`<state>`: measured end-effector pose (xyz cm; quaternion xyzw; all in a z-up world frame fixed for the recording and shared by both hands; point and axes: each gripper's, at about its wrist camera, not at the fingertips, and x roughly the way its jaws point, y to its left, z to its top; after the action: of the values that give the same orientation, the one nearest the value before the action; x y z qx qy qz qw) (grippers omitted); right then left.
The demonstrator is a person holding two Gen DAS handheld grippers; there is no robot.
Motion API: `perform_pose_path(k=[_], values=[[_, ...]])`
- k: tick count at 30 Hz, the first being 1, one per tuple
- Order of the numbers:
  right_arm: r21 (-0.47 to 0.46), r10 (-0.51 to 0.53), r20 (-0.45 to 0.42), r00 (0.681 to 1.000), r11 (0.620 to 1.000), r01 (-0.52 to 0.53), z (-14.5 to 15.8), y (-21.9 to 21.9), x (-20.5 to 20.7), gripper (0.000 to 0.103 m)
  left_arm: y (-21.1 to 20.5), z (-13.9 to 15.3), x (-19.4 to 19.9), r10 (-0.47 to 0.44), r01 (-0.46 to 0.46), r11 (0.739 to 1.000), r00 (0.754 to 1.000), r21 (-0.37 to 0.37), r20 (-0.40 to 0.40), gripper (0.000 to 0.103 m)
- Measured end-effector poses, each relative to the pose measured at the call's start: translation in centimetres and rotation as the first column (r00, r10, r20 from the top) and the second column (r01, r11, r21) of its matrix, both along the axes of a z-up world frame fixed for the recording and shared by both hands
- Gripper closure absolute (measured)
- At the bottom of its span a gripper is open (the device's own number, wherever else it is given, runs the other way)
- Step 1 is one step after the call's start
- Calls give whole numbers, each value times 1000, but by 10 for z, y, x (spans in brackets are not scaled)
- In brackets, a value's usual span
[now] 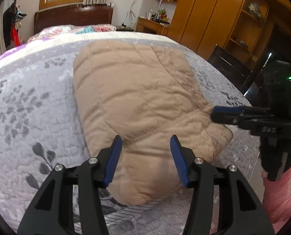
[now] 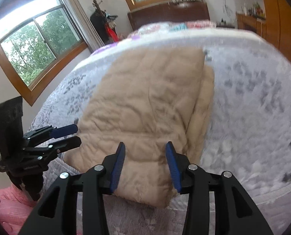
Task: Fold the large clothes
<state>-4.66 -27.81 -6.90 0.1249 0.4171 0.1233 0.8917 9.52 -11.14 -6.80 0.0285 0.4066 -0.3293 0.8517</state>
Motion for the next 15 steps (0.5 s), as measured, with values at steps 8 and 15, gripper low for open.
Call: perform_pose_path(k=[8,15], values=[[-23,-10,65,998,1000,11,31,1,31,59,-2,26,21,37,-37,999,997,-13,62,52],[-57,-1,13,1000,998,2,14,10,73,60,-13,21,62,63,-63,997,998,-35,14,58]])
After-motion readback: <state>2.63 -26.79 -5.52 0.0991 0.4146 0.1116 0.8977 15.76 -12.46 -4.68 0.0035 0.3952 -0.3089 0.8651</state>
